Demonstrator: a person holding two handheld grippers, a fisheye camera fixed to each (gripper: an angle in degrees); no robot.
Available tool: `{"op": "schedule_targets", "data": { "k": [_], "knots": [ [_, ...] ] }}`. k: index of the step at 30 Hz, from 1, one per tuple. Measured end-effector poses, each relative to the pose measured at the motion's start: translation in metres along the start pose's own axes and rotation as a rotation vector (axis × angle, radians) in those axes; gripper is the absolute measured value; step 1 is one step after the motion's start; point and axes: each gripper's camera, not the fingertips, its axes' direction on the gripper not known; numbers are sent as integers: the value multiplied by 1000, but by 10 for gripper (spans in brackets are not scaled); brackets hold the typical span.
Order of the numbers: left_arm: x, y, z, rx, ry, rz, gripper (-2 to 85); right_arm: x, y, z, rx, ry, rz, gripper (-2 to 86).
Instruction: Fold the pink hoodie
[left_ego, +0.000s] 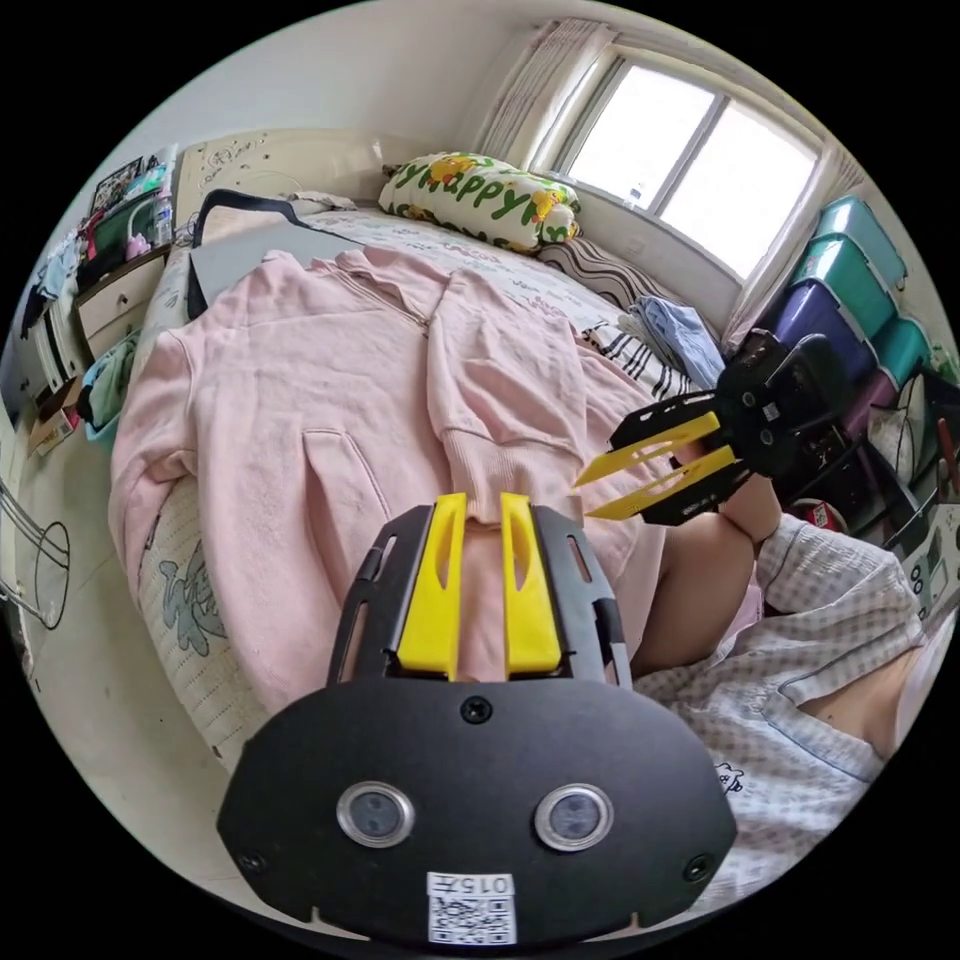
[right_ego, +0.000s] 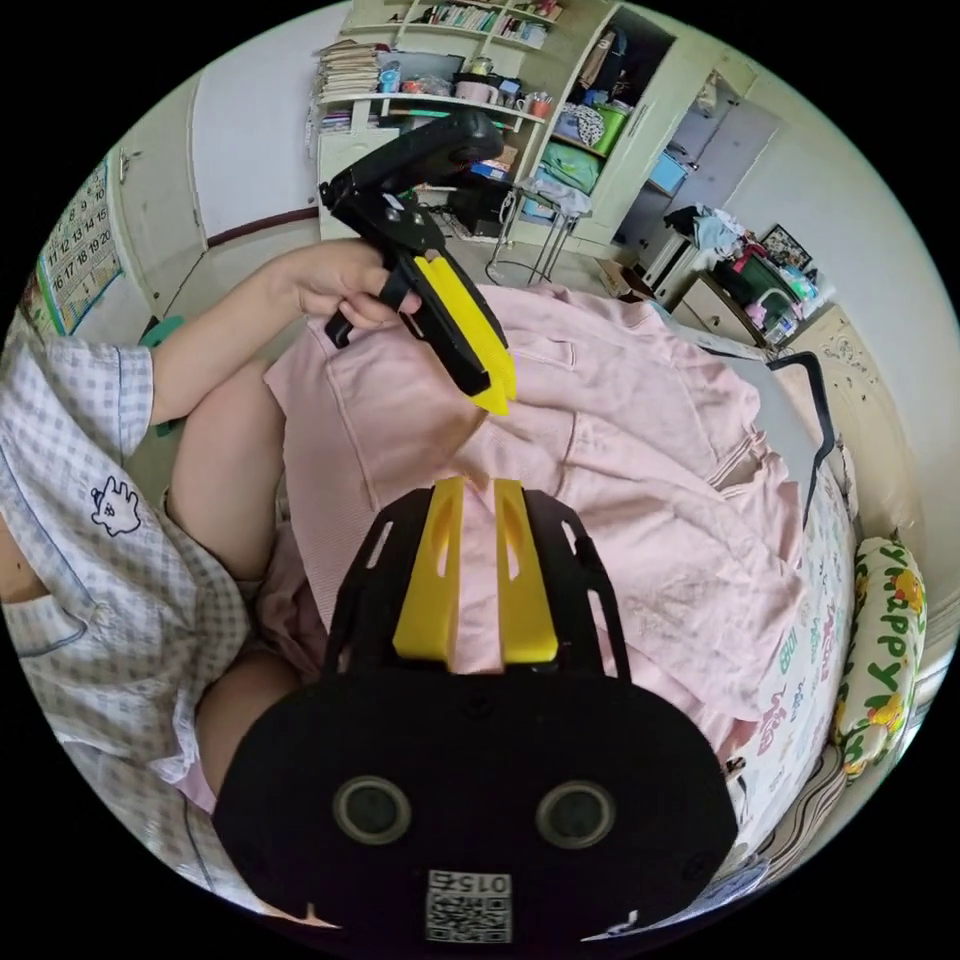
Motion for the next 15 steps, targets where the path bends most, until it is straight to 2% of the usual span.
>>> {"op": "schedule_targets", "data": {
  "k": [3,6,8,9,15],
  "knots": [
    [2,-7,7,-42,-52,8,25,-5,-13,5,14,-4,-4,84],
    [2,-7,6,-44,-77,25,13,-11,-22,15,21,73,4,84],
    [-1,-7,4,-42,-78,26,7,-12,-27,31,-49,95,-17,75],
    [-3,-6,2,-33,-73,25,4,-12,-29,39,-79,76,-32,64],
    [-22,8,-34,104,-72,16,2,-1,-30,29,12,20,6,4]
  ]
}}
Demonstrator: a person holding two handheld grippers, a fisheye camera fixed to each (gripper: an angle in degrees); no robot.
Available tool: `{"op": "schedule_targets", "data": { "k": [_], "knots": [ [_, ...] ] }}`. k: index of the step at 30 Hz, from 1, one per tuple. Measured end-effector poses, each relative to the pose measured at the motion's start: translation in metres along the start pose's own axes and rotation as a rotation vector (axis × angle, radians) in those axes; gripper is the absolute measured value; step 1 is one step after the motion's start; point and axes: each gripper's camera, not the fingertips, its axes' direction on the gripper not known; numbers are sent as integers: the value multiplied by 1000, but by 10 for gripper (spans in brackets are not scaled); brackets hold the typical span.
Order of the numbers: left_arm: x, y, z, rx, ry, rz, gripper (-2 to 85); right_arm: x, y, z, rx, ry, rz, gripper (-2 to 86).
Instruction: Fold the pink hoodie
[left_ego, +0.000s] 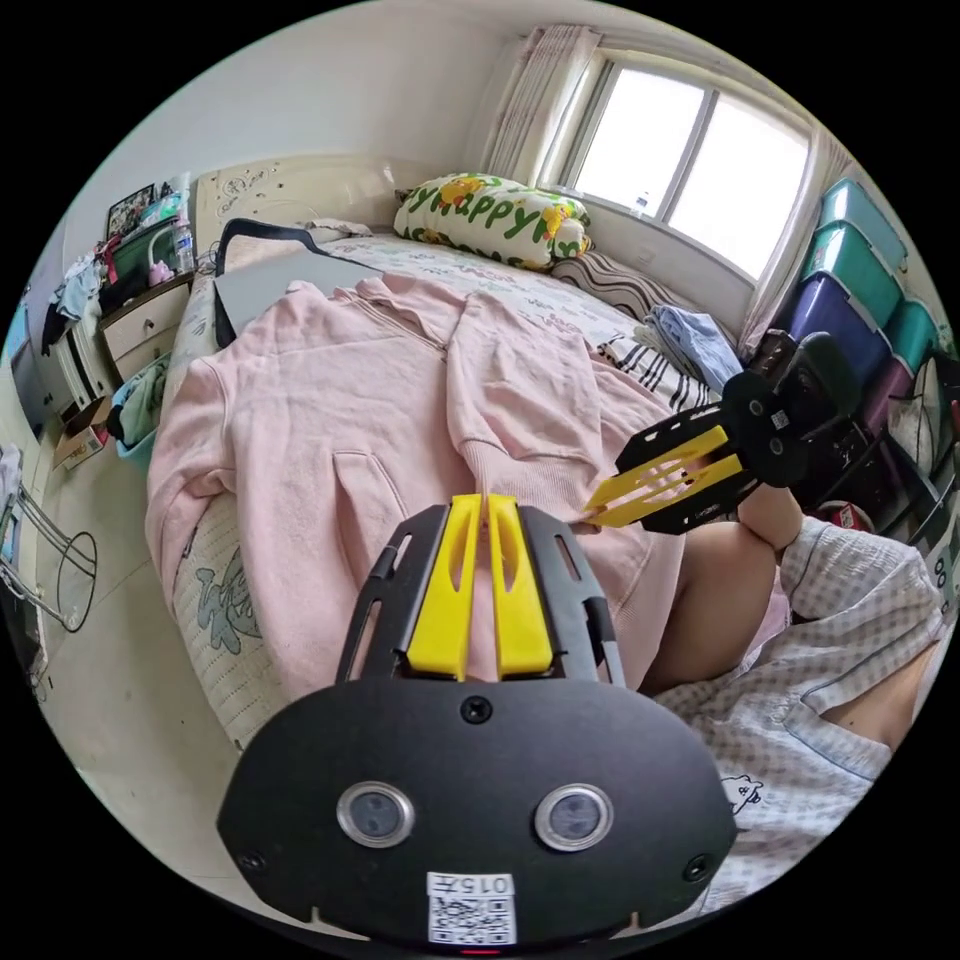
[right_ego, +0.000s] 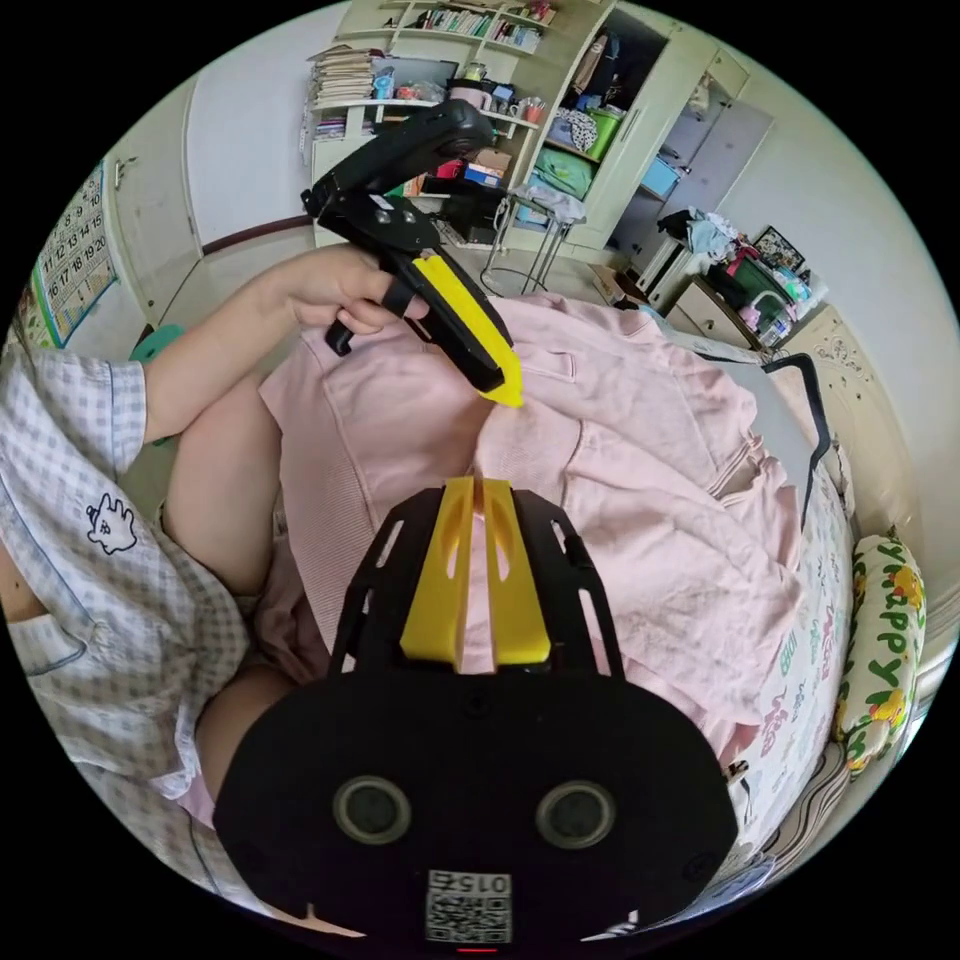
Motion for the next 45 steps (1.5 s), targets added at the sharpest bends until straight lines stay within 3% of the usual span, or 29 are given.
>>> {"op": "schedule_targets", "data": {
  "k": [6,10,13,17,20,22,24,27,32,39,45],
  "knots": [
    [-20,-2,13,-156,-48,17,8,3,-9,29,-40,-60,-24,9],
    [-41,5,-5,-117,13,14,17,12,-12,31,-39,-135,-5,49],
    [-84,26,-58,53,151,-36,32,21,-16,22,-45,-256,-44,81],
    [-196,93,-158,566,225,-351,55,40,-38,-8,105,-277,-73,71],
    [-288,159,-176,632,193,-625,78,56,-81,-10,164,-155,-54,57],
    [-345,201,-165,613,236,-801,110,63,-117,4,159,-86,-64,54],
    [-409,257,-131,607,392,-977,137,73,-174,36,123,-39,-84,64],
    [-455,305,-86,641,557,-1088,151,93,-249,89,61,-1,-84,96],
    [-506,345,-30,609,668,-1250,204,135,-356,181,-50,-68,-4,112],
    [-561,364,22,754,943,-1272,224,164,-443,301,-330,52,4,136],
    [-590,351,37,759,998,-1245,177,160,-460,344,-427,33,-31,101]
  ]
}}
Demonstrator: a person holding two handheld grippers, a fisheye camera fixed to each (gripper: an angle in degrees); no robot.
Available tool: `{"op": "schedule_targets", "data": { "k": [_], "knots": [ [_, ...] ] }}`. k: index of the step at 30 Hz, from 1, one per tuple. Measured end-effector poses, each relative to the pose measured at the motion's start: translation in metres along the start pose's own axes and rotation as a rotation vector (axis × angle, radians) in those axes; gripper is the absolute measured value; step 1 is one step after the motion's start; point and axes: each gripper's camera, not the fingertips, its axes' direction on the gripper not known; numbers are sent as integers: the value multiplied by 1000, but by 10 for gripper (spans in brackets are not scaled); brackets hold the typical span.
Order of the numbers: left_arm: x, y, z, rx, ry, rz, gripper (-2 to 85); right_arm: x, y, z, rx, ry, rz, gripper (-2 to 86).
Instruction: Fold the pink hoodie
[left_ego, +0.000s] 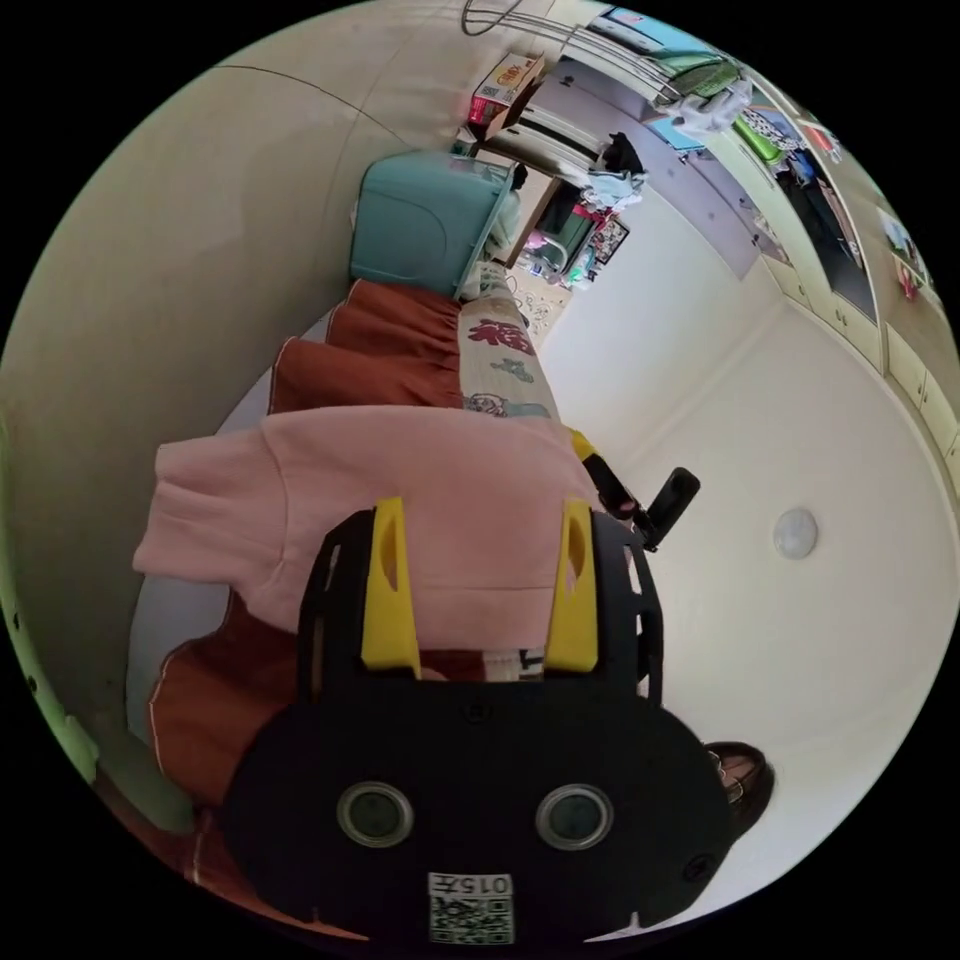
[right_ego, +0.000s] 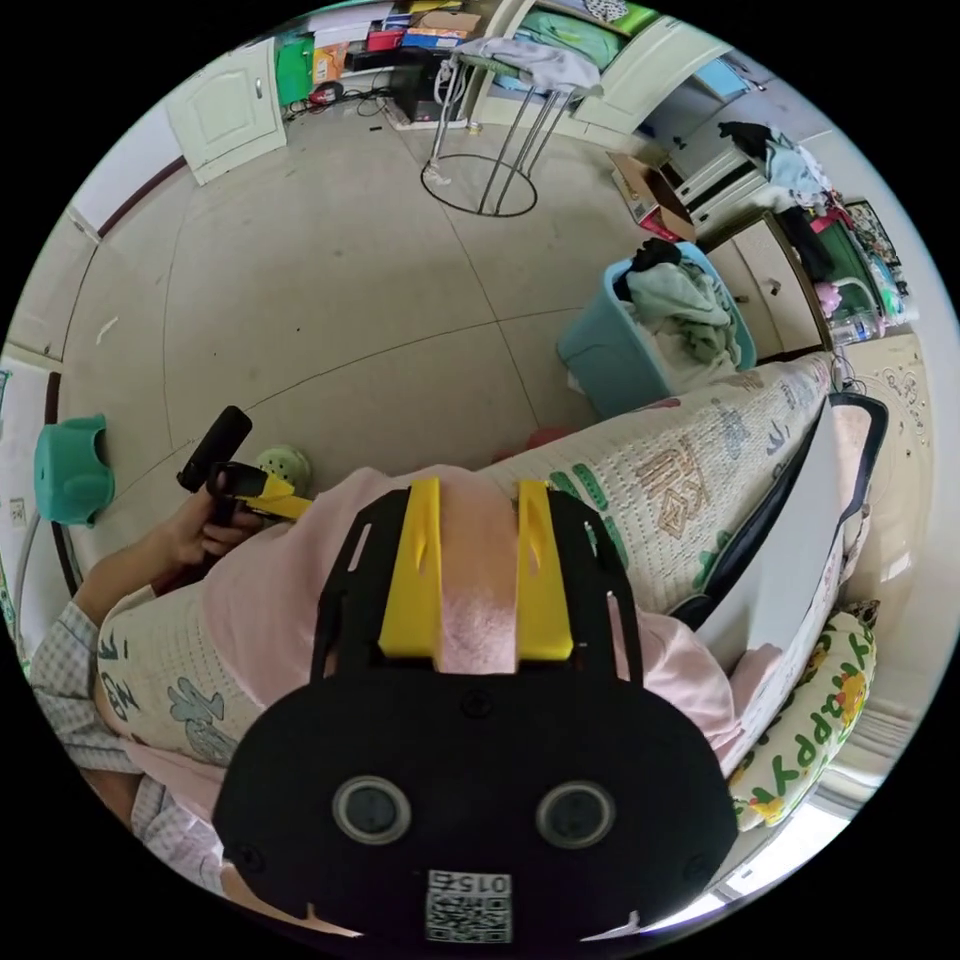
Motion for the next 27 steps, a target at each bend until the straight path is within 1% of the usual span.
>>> {"op": "schedule_targets", "data": {
  "k": [1,3,4,5,6,9,11,13,15,16,18,22,24,25,26,27],
  "knots": [
    [0,-3,0,3,2,1,165,-2,-1,1,-1,7,-7,94],
    [5,-12,1,-11,20,21,70,-8,-3,-1,-2,28,-39,51],
    [7,-13,0,-8,43,35,41,-9,-3,-3,2,26,-44,48],
    [14,-12,-5,19,105,75,8,-10,-3,-6,7,28,-43,43],
    [22,-10,-14,62,136,102,1,-9,-1,-10,24,20,-32,41],
    [55,-7,-36,122,81,171,-1,-4,13,-33,131,0,19,38],
    [75,-3,-42,98,61,183,6,1,25,-49,197,-28,62,38],
    [89,9,-42,46,-7,202,50,2,36,-63,230,-33,81,38],
    [75,31,-34,-2,-68,102,180,-1,49,-72,231,-4,75,37],
    [67,36,-31,-13,-59,68,187,-2,52,-73,230,4,74,38],
    [35,49,-16,-45,53,-6,205,-6,62,-73,225,29,72,38],
    [7,51,12,-9,176,-50,186,-9,73,-71,231,54,63,38],
    [-4,47,25,18,194,-52,111,-6,79,-70,233,56,57,38],
    [-6,48,26,31,190,-52,90,-5,81,-70,235,55,58,38],
    [-6,49,27,53,174,-35,47,-2,86,-70,244,49,63,38],
    [-1,52,27,68,161,-7,33,2,91,-71,249,39,68,38]
  ]
}}
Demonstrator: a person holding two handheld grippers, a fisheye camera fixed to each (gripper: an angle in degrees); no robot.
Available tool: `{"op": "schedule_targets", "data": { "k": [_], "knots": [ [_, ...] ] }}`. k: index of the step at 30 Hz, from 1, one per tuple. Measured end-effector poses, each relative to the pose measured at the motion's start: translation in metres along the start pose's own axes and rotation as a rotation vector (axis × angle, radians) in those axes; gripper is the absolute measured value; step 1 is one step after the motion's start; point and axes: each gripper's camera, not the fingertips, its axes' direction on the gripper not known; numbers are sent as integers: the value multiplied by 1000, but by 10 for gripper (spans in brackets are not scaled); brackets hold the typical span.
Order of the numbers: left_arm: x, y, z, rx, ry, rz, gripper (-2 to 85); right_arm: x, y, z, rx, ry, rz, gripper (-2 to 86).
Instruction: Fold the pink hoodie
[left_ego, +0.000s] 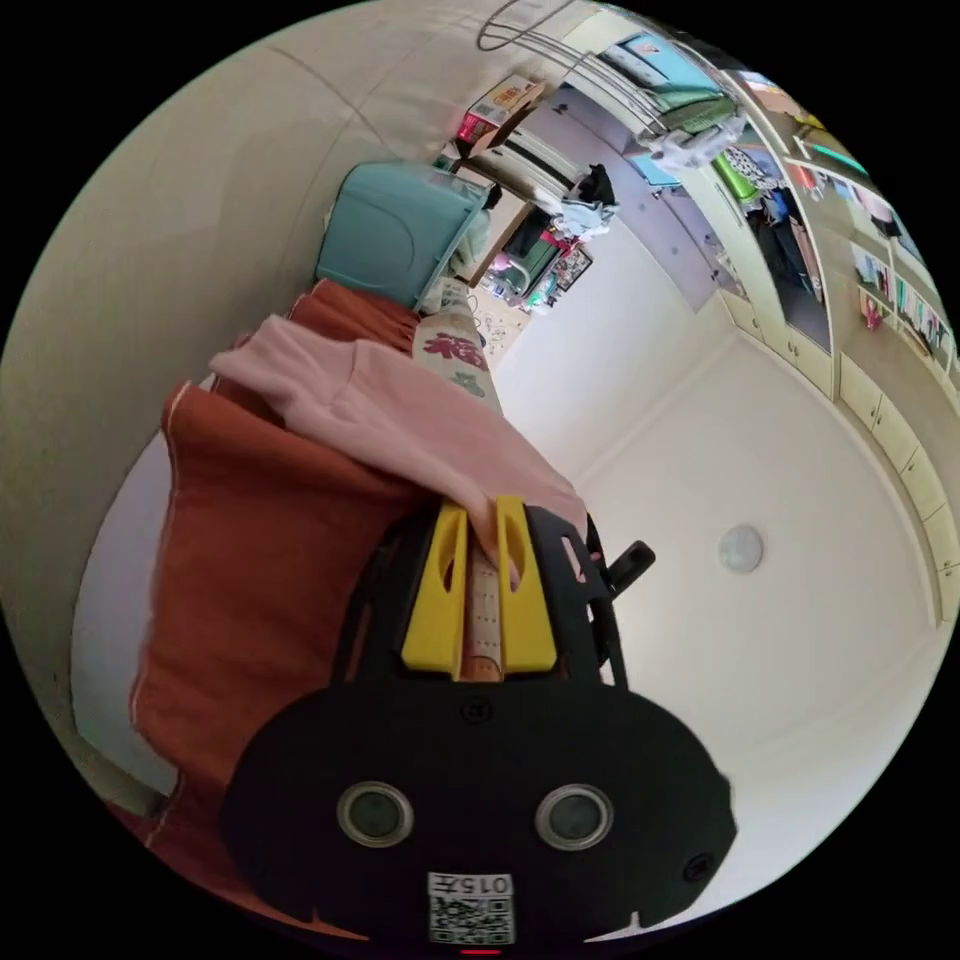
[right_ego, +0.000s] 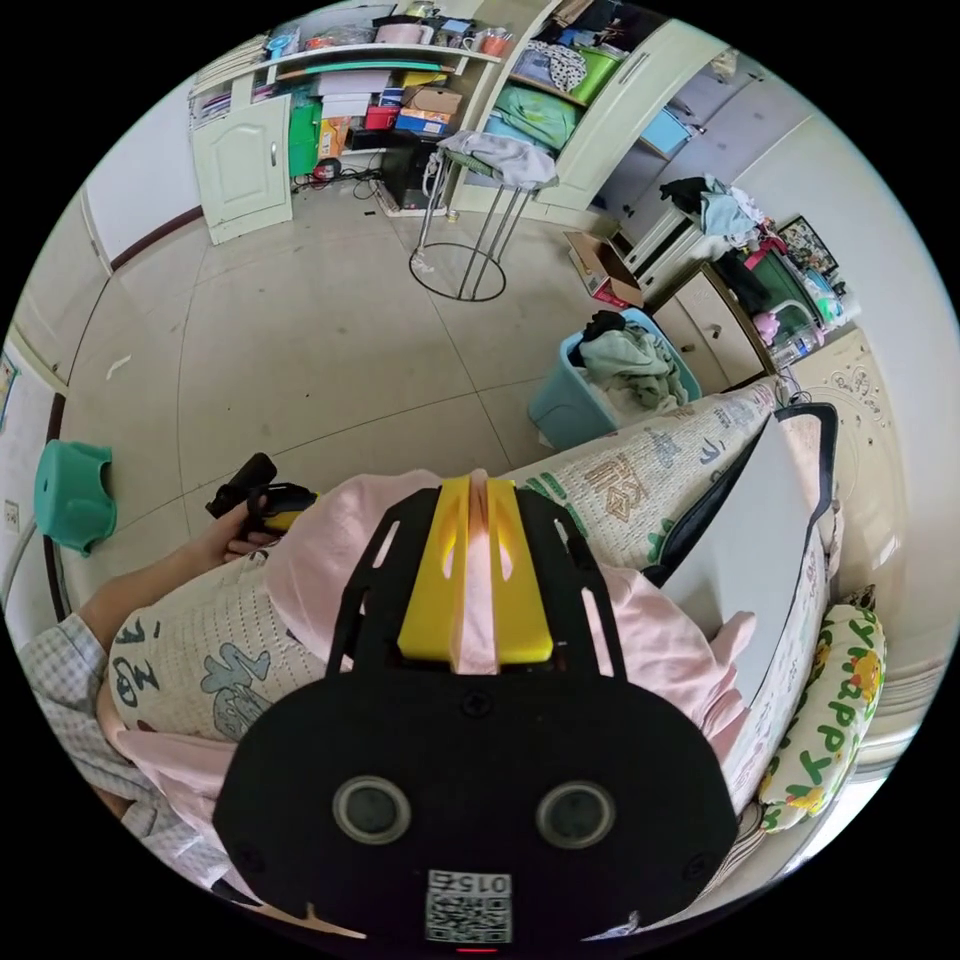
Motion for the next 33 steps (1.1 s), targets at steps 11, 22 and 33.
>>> {"op": "schedule_targets", "data": {
  "k": [11,22,33],
  "knots": [
    [288,181,109,37,-257,956,3,72,144,-136,460,-80,243,37],
    [128,581,386,-1269,-919,1677,33,97,563,-160,358,-177,648,20],
    [126,600,401,-1096,-981,1380,67,11,633,-172,244,-488,362,147]
  ]
}}
